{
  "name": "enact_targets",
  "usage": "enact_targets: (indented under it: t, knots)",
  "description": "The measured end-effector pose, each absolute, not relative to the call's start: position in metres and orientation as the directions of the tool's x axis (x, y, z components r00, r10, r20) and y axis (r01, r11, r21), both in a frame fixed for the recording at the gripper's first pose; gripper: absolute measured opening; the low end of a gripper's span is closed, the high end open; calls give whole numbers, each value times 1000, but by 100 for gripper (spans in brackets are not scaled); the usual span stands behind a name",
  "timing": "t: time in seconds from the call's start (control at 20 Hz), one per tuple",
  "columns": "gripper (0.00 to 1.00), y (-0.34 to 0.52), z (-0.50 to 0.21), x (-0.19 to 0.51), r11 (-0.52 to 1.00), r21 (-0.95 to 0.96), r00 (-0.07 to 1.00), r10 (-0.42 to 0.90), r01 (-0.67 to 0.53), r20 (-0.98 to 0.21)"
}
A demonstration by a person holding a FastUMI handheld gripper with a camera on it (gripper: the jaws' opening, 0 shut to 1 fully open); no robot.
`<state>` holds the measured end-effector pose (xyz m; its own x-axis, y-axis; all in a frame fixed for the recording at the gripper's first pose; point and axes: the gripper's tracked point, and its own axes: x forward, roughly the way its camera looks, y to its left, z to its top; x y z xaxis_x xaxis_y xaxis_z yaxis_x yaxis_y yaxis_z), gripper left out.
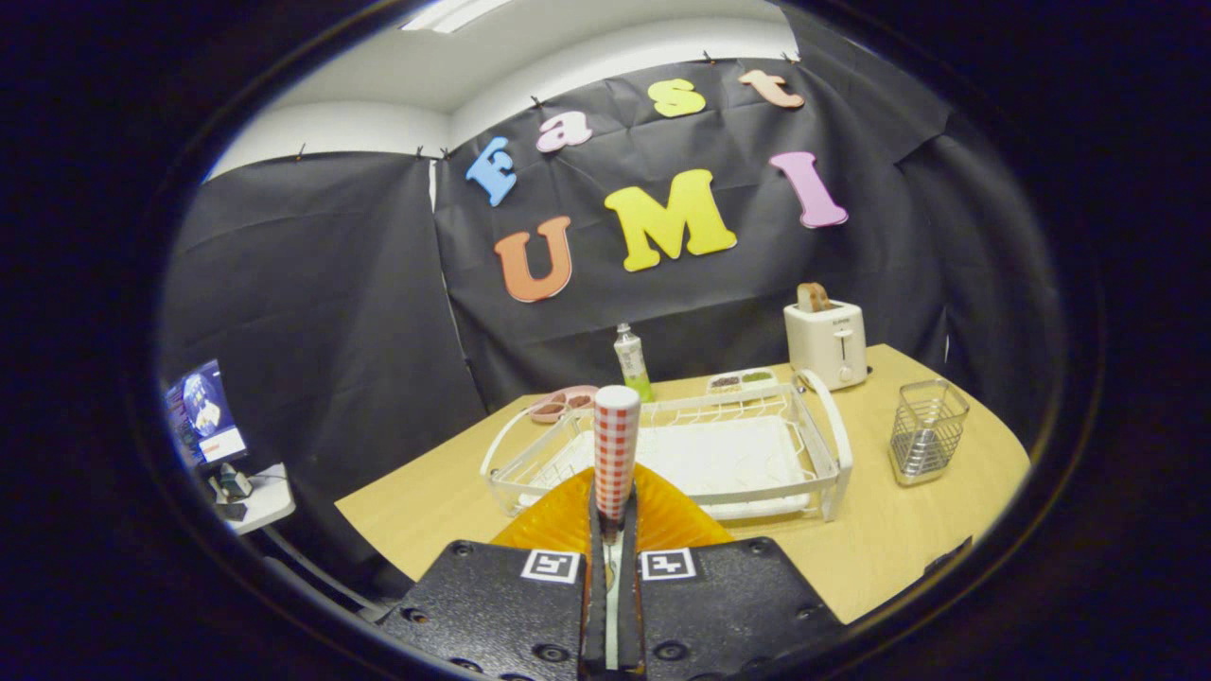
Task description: Take the plate from the dish rack, then take the spoon from the basket and place it into the plate.
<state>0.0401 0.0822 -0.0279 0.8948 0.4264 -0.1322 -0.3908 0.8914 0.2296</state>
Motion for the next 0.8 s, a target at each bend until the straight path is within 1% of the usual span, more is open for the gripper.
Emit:
enact_targets:
  t: [0.35,0.8]
  knots:
    - [10,94,-50,52,909,171,893,409,-380,-188]
    - [13,100,-71,61,906,174,877,419,-386,-236]
